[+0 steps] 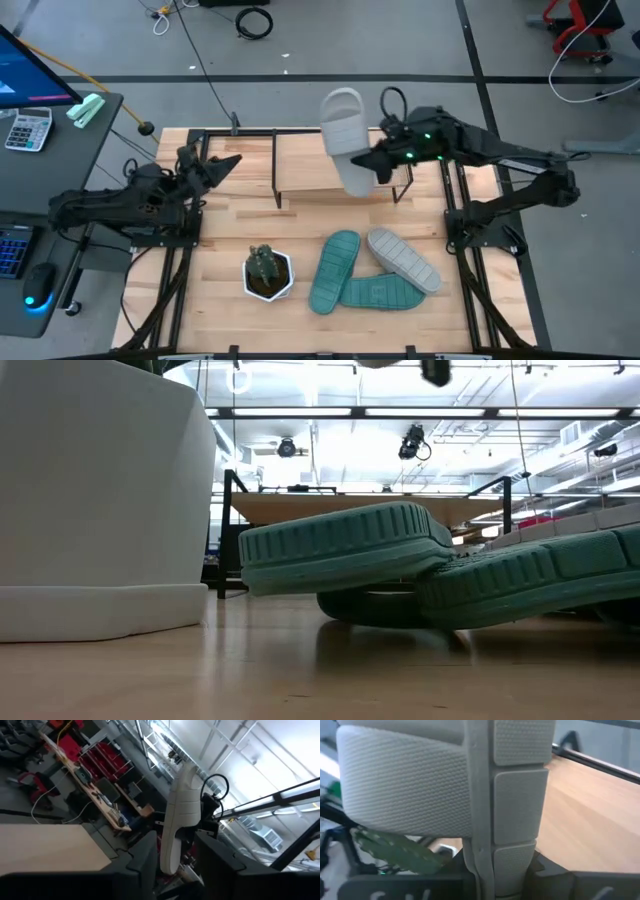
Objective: Pick and place slides into the shelf
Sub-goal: Put the right gray slides on the shelf
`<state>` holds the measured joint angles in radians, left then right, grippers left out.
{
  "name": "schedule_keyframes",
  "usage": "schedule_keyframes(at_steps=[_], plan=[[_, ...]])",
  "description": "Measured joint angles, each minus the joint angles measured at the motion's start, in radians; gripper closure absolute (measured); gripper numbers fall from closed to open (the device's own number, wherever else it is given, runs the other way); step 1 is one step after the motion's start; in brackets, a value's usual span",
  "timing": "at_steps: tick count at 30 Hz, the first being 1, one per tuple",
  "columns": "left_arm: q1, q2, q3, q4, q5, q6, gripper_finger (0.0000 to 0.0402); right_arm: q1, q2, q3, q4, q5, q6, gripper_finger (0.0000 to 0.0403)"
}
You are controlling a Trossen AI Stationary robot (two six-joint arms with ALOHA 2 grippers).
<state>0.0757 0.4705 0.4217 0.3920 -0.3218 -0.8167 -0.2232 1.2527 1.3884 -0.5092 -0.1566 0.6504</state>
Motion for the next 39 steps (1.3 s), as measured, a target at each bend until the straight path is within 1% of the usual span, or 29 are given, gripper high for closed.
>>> schedule_keyframes(at_steps=[2,6,10,14,17,21,26,28,34,39], plan=[[0.000,0.069,0.048,0.001,0.000,0.002,0.0232,-0.019,0.033,0.000,0.088,-0.050,0.002,0.0336],[0.011,0.184,0.124,-0.001,0.019,0.000,0.0194,-0.047,0.086,0.000,0.270,-0.110,0.027,0.0336],[0.046,0.283,0.201,0.003,0.044,-0.009,0.0162,-0.062,0.135,0.000,0.442,-0.128,0.071,0.0336],[0.086,0.375,0.267,0.003,0.119,-0.008,0.0134,-0.064,0.173,0.000,0.549,-0.136,0.089,0.0336],[0.112,0.439,0.309,0.002,0.169,-0.009,0.0115,-0.064,0.192,0.000,0.565,-0.143,0.090,0.0336],[0.142,0.512,0.361,0.011,0.177,-0.006,0.0096,-0.063,0.206,0.000,0.564,-0.172,0.110,0.0336],[0.182,0.584,0.435,0.014,0.219,0.028,0.0091,-0.055,0.209,0.000,0.555,-0.187,0.116,0.0336],[0.193,0.612,0.471,0.016,0.251,0.045,0.0092,-0.056,0.209,0.000,0.550,-0.185,0.116,0.0336],[0.206,0.657,0.549,0.005,0.312,0.101,0.0087,-0.062,0.200,0.002,0.533,-0.171,0.105,0.0336],[0.211,0.653,0.552,0.000,0.344,0.108,0.0072,-0.070,0.193,0.003,0.508,-0.172,0.097,0.0336]])
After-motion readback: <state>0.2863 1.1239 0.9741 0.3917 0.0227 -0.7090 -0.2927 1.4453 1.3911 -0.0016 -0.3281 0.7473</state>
